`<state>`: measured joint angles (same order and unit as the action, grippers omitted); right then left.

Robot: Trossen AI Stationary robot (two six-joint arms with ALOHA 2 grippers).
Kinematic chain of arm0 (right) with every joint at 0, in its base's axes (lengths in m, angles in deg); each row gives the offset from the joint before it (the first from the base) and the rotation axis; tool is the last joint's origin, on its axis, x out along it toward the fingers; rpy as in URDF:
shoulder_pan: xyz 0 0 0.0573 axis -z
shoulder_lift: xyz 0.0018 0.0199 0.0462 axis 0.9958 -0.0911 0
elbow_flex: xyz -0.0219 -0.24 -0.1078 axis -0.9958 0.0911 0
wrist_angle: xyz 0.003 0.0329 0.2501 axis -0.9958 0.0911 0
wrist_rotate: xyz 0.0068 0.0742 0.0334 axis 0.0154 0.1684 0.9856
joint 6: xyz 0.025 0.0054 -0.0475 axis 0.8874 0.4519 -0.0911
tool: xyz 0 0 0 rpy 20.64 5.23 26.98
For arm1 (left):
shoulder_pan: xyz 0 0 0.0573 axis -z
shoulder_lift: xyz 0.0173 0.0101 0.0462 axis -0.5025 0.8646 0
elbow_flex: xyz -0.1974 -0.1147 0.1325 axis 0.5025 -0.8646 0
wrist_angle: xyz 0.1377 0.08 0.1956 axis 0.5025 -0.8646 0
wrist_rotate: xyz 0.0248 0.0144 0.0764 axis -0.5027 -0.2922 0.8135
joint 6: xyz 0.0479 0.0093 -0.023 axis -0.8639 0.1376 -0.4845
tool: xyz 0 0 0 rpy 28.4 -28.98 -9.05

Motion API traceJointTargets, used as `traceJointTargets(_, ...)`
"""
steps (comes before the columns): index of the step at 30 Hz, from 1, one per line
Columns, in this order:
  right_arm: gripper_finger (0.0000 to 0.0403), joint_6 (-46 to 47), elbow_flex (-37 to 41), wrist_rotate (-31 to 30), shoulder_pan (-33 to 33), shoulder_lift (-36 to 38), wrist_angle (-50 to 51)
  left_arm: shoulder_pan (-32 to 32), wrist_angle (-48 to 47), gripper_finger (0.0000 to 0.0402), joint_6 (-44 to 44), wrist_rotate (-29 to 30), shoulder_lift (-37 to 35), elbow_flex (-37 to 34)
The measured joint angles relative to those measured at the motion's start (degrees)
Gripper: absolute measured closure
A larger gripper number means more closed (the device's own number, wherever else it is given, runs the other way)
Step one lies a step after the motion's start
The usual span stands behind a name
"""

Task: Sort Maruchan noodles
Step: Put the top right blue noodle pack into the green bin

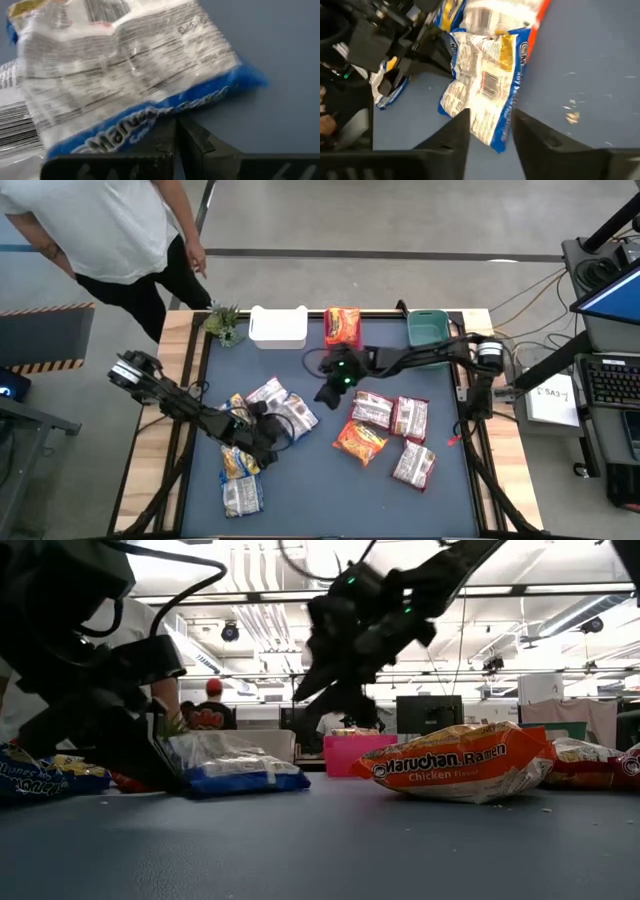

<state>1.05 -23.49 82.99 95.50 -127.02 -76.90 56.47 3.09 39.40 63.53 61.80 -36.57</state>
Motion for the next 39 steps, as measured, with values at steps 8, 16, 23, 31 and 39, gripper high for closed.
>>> traceJointTargets(8, 0.0158, -0.36, -5.99, 3.44, -0.09, -8.21, -0.01, 0.83, 0.47, 0.0401, 1.61, 0.38, -0.04, -0.28)
traceJointTargets(16, 0.0109, -1.16, -6.73, 4.53, -0.11, -10.38, -0.58, 4.76, -1.50, 0.0401, -4.36, -1.76, -9.15, -0.57)
traceJointTargets(23, 0.0109, -2.76, -6.64, 4.42, -0.27, -11.68, -1.89, 3.37, 6.42, 0.0402, -7.20, 2.75, -8.02, -4.08)
traceJointTargets(31, 0.0108, -3.68, -6.64, 3.40, -0.48, -12.74, -4.38, 2.35, 20.84, 0.0402, -2.50, 4.99, 0.83, -8.05)
traceJointTargets(39, 0.0112, -3.47, -6.63, 2.98, -0.98, -13.66, -7.89, 1.15, 19.53, 0.0402, -1.87, 4.67, 2.26, -6.32)
